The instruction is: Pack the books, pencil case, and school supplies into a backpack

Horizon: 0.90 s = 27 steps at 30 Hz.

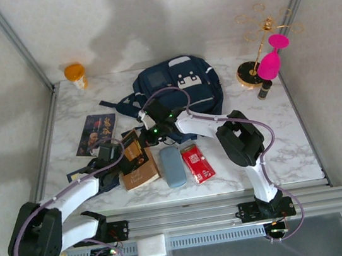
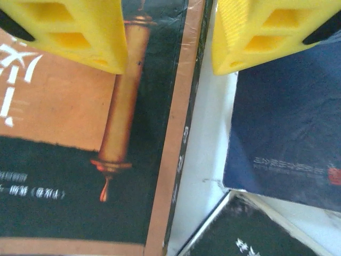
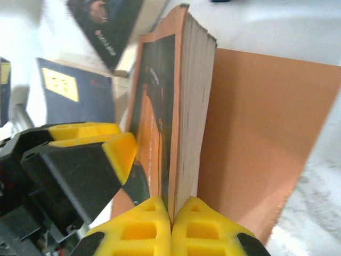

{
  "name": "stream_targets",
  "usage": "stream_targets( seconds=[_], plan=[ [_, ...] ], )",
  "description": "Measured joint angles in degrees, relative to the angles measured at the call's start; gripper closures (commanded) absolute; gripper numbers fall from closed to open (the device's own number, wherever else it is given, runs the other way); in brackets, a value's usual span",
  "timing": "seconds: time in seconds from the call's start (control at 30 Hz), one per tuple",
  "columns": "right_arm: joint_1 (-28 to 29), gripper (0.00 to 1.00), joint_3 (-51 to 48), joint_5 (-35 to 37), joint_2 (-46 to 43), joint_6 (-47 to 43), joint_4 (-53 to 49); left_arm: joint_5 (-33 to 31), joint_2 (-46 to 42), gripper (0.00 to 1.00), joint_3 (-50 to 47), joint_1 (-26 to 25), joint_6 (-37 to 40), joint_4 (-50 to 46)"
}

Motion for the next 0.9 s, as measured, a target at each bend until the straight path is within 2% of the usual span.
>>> stream_targets(
  seconds=[0.13, 0.23, 0.4, 0.53, 0.77, 0.9],
  plan=[
    [-0.31, 1.0, -1.05, -3.65, -3.3, 2.1, 1.88, 0.63, -7.76, 0.38, 3.28, 1.73, 0.07, -3.78],
    [-1.22, 1.0, -1.07, -6.16, -6.45, 4.02, 3.37, 2.12, -12.09, 0.3, 7.5, 4.9, 0.87, -6.21],
    [-5.27, 1.0, -1.09, -10.45, -13.2, 7.32, 5.25, 8.22, -15.32, 0.19, 13.88, 9.49, 3.1, -9.22],
    [-9.62, 1.0, -1.09, -14.53, -17.7, 8.98, 6.91, 14.32, -16.87, 0.08, 17.77, 10.45, 5.25, -9.53],
    [-16.61, 1.0, -1.09, -21.35, -20.15, 11.41, 8.74, 26.86, -16.46, 0.01, 19.91, 10.45, 6.43, -3.72],
    [-17.81, 1.0, -1.09, -24.13, -20.48, 13.57, 10.32, 33.64, -15.5, 0.01, 18.23, 10.23, 4.28, 3.89]
  ],
)
